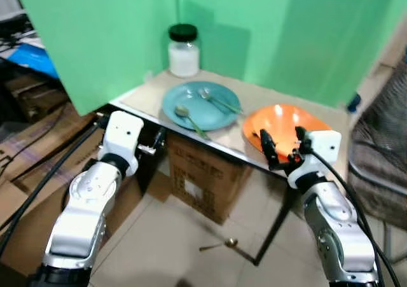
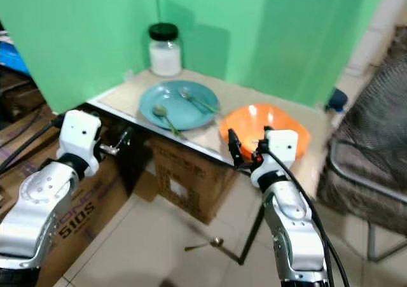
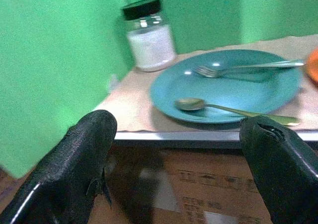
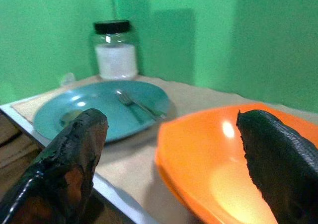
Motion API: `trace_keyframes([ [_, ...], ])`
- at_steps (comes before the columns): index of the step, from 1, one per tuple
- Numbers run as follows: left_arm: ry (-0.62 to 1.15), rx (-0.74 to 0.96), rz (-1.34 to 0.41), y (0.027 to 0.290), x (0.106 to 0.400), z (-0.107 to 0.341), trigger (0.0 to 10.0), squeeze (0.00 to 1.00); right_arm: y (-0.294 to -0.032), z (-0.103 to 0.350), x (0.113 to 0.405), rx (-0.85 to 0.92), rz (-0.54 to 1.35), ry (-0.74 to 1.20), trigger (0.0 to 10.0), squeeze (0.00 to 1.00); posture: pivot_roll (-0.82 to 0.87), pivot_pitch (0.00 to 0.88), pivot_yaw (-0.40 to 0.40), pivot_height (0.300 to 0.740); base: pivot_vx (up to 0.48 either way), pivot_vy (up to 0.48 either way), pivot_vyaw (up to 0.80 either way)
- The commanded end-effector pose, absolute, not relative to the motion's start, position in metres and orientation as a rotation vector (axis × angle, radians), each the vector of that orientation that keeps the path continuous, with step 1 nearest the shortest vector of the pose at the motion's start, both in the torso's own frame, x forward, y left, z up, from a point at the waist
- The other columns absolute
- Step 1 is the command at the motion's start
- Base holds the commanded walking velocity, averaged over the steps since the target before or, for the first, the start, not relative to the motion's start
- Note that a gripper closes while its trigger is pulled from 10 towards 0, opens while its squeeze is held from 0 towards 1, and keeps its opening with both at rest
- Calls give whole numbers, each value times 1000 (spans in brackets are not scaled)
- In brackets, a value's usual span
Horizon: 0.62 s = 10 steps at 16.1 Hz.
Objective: Setting the table
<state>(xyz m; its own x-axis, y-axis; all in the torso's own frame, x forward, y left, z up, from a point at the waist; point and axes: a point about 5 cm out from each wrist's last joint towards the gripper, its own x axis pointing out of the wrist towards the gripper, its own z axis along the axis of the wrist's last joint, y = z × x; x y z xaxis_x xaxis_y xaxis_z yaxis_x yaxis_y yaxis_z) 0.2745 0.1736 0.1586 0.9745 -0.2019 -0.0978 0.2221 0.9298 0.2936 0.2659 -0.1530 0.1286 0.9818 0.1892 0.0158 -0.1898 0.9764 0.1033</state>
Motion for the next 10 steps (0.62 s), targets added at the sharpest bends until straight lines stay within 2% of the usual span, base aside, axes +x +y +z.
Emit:
trace_keyframes([
  [1, 44, 324, -205, 177, 276, 165, 10000, 1000, -145, 135, 269, 111, 226, -34, 10000, 0, 73, 0, -27, 740, 345, 0, 0],
  [10, 41, 326, -206, 176, 278, 166, 10000, 1000, -144, 141, 273, 93, 261, -49, 10000, 0, 76, 0, -32, 740, 336, 0, 0],
])
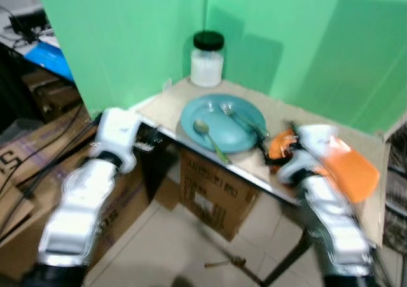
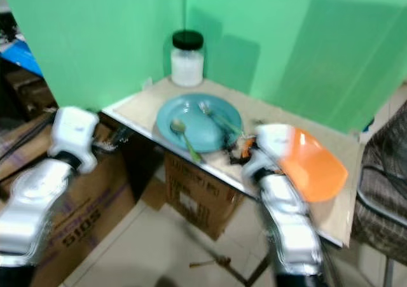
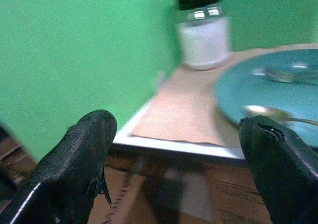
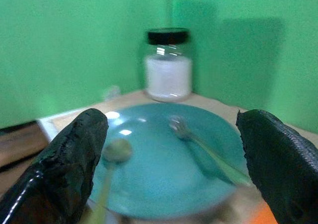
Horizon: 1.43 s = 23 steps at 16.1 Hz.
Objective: Setting the table
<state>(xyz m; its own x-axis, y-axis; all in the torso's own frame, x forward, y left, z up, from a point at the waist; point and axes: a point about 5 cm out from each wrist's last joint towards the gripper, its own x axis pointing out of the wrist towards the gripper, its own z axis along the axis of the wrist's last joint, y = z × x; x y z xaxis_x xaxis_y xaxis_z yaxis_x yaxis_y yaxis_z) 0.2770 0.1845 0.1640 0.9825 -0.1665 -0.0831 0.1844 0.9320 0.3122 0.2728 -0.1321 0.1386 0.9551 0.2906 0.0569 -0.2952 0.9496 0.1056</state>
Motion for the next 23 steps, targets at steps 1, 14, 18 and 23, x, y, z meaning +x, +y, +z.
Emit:
trace_keyframes([
  [1, 41, 325, -206, 176, 278, 166, 10000, 1000, -144, 141, 274, 93, 262, -49, 10000, 0, 76, 0, -32, 740, 334, 0, 0],
  [14, 71, 424, -344, 176, 277, 164, 10000, 933, -138, 146, 293, -3, 344, 26, 10000, 0, 71, 0, -30, 740, 255, 0, 0],
  [18, 116, 469, -505, 184, 274, 163, 10000, 933, -125, 156, 318, -79, 510, 130, 10000, 1000, 56, 0, -30, 740, 0, 0, 0],
  [23, 181, 528, -730, 188, 259, 159, 10000, 925, -100, 153, 342, -195, 661, 312, 10000, 475, 48, 0, -41, 740, 0, 0, 0],
])
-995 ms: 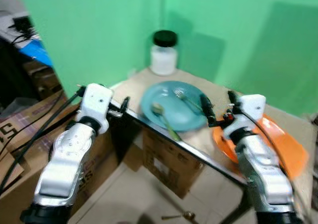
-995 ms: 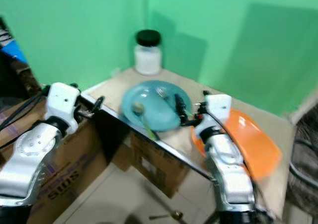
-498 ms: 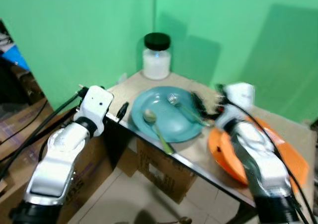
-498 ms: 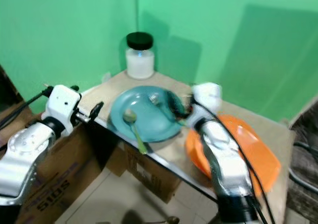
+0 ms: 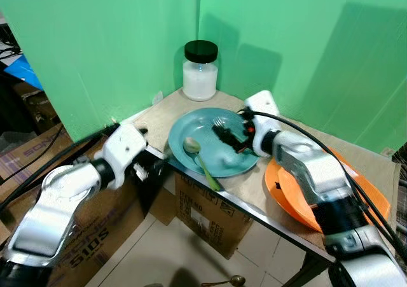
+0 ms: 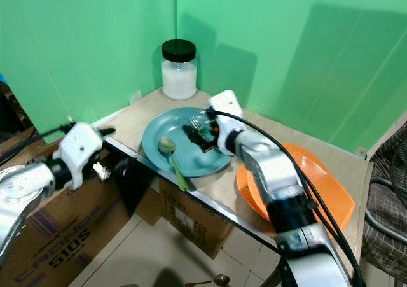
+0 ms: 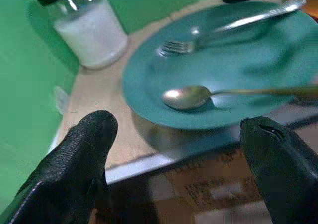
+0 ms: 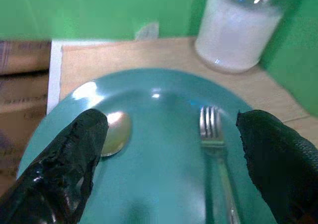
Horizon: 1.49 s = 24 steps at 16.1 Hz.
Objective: Setting the table
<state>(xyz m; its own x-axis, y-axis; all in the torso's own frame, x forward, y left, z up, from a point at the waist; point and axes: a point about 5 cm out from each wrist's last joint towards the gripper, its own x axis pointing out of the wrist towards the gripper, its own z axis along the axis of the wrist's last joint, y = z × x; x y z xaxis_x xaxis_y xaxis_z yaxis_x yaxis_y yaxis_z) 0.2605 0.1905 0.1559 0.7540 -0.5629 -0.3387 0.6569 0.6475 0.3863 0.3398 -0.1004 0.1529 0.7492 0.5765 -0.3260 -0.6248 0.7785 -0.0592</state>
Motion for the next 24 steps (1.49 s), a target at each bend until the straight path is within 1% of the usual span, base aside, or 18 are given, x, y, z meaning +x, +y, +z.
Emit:
trace_keyframes([
  [1, 189, 532, -748, 188, 257, 158, 10000, 918, -99, 153, 344, -218, 661, 322, 10000, 102, 48, 0, -42, 740, 0, 0, 0],
  [2, 215, 545, -789, 191, 251, 155, 10000, 871, -94, 149, 348, -237, 664, 358, 10000, 0, 49, 0, -46, 740, 0, 0, 0],
  [3, 226, 549, -798, 193, 249, 154, 10000, 851, -91, 146, 350, -249, 665, 382, 9098, 0, 48, 0, -47, 740, 0, 0, 0],
  [4, 237, 552, -805, 194, 246, 152, 10000, 847, -86, 141, 352, -258, 662, 420, 4627, 0, 47, 0, -50, 740, 0, 0, 0],
  [5, 241, 552, -806, 195, 245, 151, 10000, 851, -84, 139, 352, -254, 659, 440, 3922, 0, 47, 0, -50, 740, 0, 0, 0],
  [6, 246, 555, -810, 195, 244, 150, 10000, 847, -82, 135, 356, -257, 625, 472, 2745, 0, 48, 0, -51, 740, 0, 0, 0],
  [8, 248, 554, -820, 196, 243, 150, 10000, 851, -81, 129, 361, -256, 581, 520, 1765, 0, 48, 0, -53, 740, 0, 0, 0],
  [10, 246, 556, -822, 196, 243, 150, 10000, 851, -81, 126, 366, -257, 531, 523, 1804, 0, 50, 0, -57, 740, 0, 0, 0],
  [12, 244, 557, -822, 196, 243, 150, 10000, 851, -80, 127, 369, -249, 504, 507, 3255, 0, 51, 0, -58, 740, 0, 0, 0],
  [13, 243, 558, -820, 196, 242, 150, 10000, 851, -80, 131, 373, -241, 484, 479, 10000, 0, 54, 0, -63, 740, 0, 0, 0],
  [14, 242, 559, -819, 196, 242, 150, 10000, 851, -79, 137, 377, -232, 476, 438, 10000, 0, 56, 0, -65, 740, 0, 0, 0],
  [15, 242, 561, -817, 196, 241, 150, 10000, 847, -79, 143, 379, -207, 479, 407, 10000, 600, 56, 0, -65, 740, 0, 0, 0],
  [16, 242, 560, -816, 197, 241, 150, 10000, 847, -79, 144, 380, -203, 475, 406, 10000, 600, 56, 0, -65, 740, 0, 0, 0],
  [17, 243, 561, -818, 197, 241, 150, 10000, 851, -81, 144, 381, -207, 461, 405, 10000, 1000, 56, 0, -65, 740, 0, 0, 0],
  [19, 244, 562, -822, 197, 241, 149, 10000, 851, -85, 139, 383, -256, 422, 416, 10000, 1000, 56, 0, -60, 740, 0, 0, 0],
  [20, 244, 563, -825, 196, 241, 150, 10000, 843, -88, 134, 383, -288, 399, 436, 10000, 580, 55, 0, -59, 740, 0, 0, 0],
  [21, 242, 565, -833, 195, 242, 150, 10000, 847, -90, 125, 381, -307, 403, 489, 10000, 0, 55, 0, -58, 740, 0, 0, 0],
  [24, 236, 560, -846, 192, 241, 150, 10000, 851, -94, 111, 376, -319, 383, 543, 10000, 0, 53, 0, -58, 740, 0, 0, 0],
])
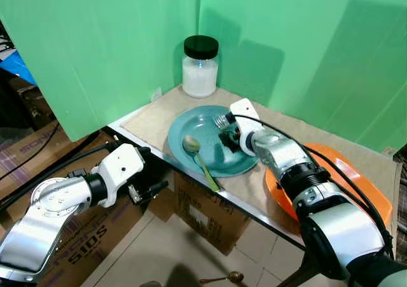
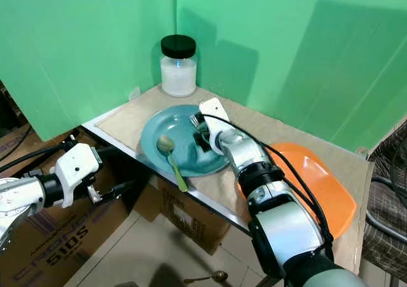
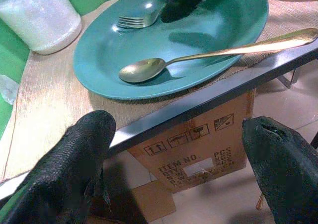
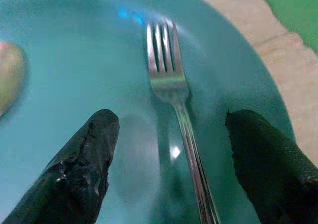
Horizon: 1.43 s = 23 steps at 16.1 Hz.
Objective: Setting the table
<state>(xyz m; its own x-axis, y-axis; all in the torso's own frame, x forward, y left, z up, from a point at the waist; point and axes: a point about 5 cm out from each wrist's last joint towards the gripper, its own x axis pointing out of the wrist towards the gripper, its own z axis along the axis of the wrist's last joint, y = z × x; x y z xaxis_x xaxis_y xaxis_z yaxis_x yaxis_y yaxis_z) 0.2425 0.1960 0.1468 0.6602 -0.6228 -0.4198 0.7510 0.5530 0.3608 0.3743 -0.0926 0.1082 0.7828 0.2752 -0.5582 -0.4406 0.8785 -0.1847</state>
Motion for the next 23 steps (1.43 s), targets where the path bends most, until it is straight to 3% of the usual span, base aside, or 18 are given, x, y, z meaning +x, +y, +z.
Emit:
trace_keyframes([
  [1, 237, 560, -846, 192, 241, 150, 10000, 851, -94, 110, 376, -315, 375, 547, 10000, 0, 53, 0, -59, 740, 0, 0, 0],
  [2, 237, 559, -847, 192, 241, 150, 10000, 851, -96, 108, 376, -309, 365, 556, 10000, 0, 53, 0, -59, 740, 0, 0, 0],
  [3, 238, 559, -847, 192, 240, 150, 10000, 847, -96, 106, 376, -309, 364, 565, 9098, 0, 54, 0, -61, 740, 0, 0, 0],
  [4, 239, 560, -846, 192, 240, 150, 10000, 847, -96, 104, 375, -312, 367, 577, 6157, 0, 54, 0, -61, 740, 0, 0, 0],
  [5, 239, 560, -846, 192, 240, 150, 10000, 851, -96, 104, 375, -313, 368, 583, 4902, 0, 56, 0, -62, 740, 0, 0, 0],
  [8, 243, 564, -846, 193, 240, 150, 10000, 851, -94, 103, 375, -311, 370, 597, 2588, 0, 57, 0, -62, 740, 0, 0, 0],
  [9, 243, 564, -847, 193, 240, 150, 10000, 851, -94, 103, 375, -311, 371, 597, 2588, 0, 57, 0, -62, 740, 0, 0, 0],
  [10, 243, 564, -848, 193, 240, 150, 10000, 851, -93, 103, 375, -311, 375, 598, 1608, 0, 56, 0, -59, 740, 0, 0, 0],
  [13, 248, 569, -858, 192, 239, 150, 10000, 851, -90, 103, 374, -316, 411, 619, 0, 0, 55, 0, -58, 740, 0, 0, 0],
  [23, 254, 578, -860, 193, 238, 148, 10000, 859, -87, 99, 371, -322, 452, 658, 0, 0, 53, 0, -60, 740, 0, 0, 0],
])
